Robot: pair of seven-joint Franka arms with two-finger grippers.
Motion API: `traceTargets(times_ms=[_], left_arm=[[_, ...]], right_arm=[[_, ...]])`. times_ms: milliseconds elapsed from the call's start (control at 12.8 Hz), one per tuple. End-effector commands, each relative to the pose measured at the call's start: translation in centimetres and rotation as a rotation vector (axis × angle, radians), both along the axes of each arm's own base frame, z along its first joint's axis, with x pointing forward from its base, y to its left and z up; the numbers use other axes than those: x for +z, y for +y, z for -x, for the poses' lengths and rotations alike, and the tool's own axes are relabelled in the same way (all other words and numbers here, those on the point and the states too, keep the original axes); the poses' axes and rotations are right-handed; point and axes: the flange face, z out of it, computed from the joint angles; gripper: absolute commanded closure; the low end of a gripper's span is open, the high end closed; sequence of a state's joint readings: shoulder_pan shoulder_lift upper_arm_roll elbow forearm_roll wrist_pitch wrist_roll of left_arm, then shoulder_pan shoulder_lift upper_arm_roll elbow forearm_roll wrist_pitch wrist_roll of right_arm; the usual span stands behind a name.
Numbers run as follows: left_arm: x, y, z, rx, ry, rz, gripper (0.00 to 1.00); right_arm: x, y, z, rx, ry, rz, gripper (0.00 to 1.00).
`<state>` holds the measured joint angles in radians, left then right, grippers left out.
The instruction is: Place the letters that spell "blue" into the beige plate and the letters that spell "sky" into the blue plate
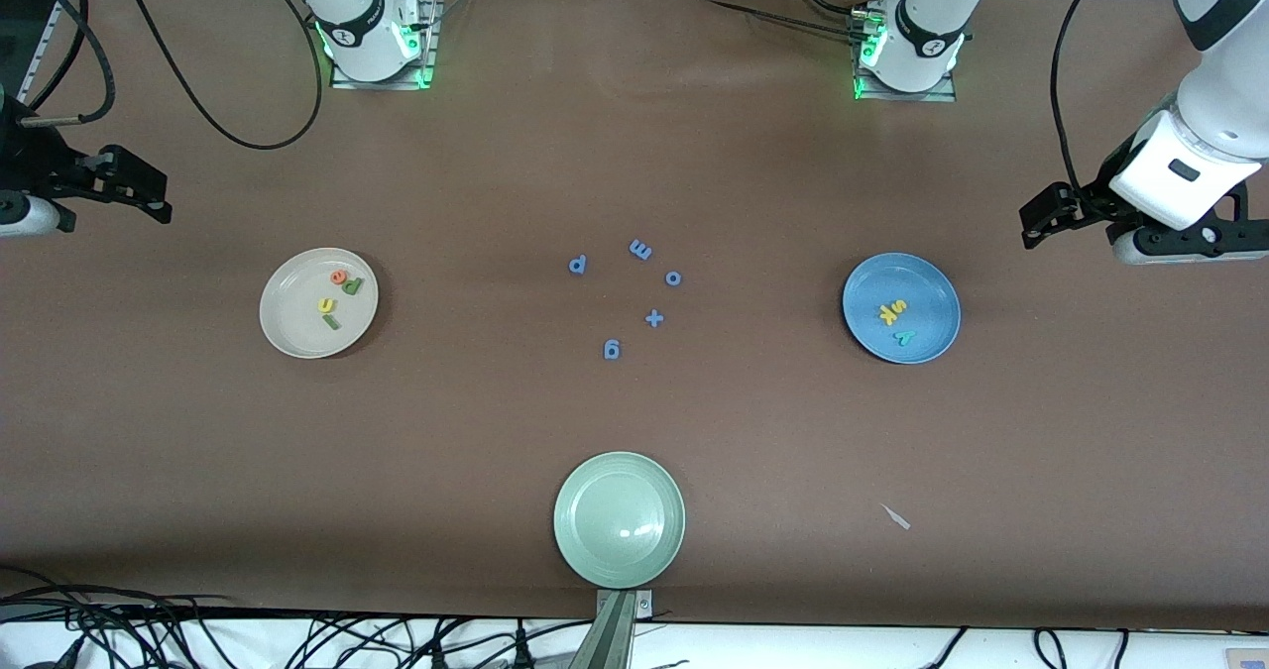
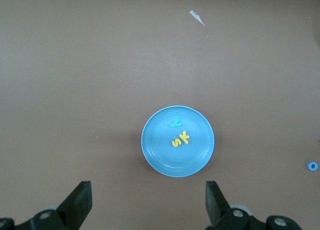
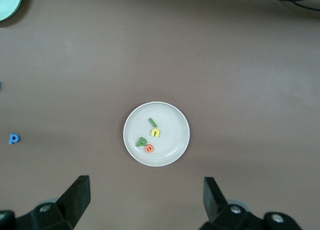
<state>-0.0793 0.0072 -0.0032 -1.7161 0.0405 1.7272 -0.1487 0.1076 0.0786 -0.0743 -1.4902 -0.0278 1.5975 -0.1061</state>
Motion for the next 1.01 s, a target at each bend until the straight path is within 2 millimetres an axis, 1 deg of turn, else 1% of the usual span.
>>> traceTargets(times_ms=[0,935], left_arm=[[0.87,-0.06,0.35,-0.017,0.008,0.026,0.00],[0.72,-0.12,0.69,-0.020,0.034,0.024,0.00]], right_arm=[[0.43,0.44,0.13,-0.012,-0.006,-0.026,0.00],[0.16,0.43,0.04,-0.012,-0.005,-0.024,0.00]])
